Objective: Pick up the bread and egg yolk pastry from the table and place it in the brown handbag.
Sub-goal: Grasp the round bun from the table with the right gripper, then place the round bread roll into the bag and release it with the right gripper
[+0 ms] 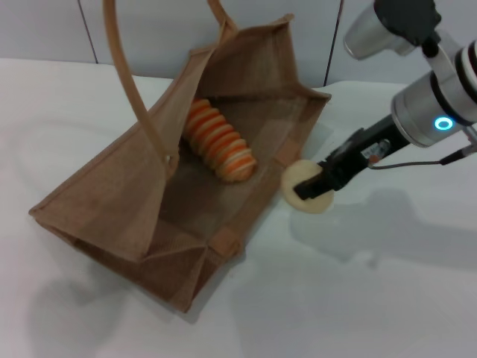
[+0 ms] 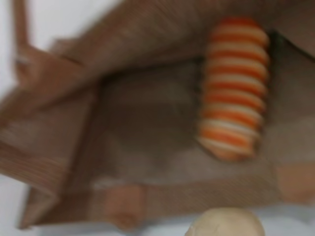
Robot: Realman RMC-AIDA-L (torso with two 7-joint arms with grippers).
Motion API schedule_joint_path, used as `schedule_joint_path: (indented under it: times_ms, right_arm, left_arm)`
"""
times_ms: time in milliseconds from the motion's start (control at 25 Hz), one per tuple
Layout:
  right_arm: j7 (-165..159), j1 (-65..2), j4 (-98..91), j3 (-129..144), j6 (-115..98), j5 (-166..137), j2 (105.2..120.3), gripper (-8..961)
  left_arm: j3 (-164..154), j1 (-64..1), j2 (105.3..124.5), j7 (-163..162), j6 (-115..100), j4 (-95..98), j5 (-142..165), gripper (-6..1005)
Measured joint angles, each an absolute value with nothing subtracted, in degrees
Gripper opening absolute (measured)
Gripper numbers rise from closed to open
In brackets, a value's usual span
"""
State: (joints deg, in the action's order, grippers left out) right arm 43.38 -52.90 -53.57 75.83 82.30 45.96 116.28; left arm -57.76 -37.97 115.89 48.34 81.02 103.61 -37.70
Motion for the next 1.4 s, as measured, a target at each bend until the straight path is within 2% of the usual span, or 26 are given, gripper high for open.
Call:
schedule_joint_path:
  times_ms: [400, 760, 1240, 1400]
  right_arm:
    - [46.01, -55.26, -53.19, 76.33, 79.42, 53.55, 116.26, 492]
    - [53.96, -60.34, -40.99, 76.17, 72.62, 57.87, 116.16, 486]
    - [58.11, -64.9, -34.37, 78.87, 66.65, 61.76, 116.26, 476]
    - [57.91, -66.22, -32.28, 81.26, 62.74, 62.07, 116.39, 522]
  left_arm:
    - [-63.24, -42.13, 116.17, 46.7, 76.79, 101.65, -38.63, 113]
    - [-67.54, -42.46, 116.25, 45.58, 73.5, 101.55, -40.51, 113]
    - [-68.03, -43.52, 116.25, 45.35, 72.78, 102.1, -42.19, 113]
    - [-68.03, -43.69, 116.24, 45.35, 72.77, 102.12, -42.19, 113]
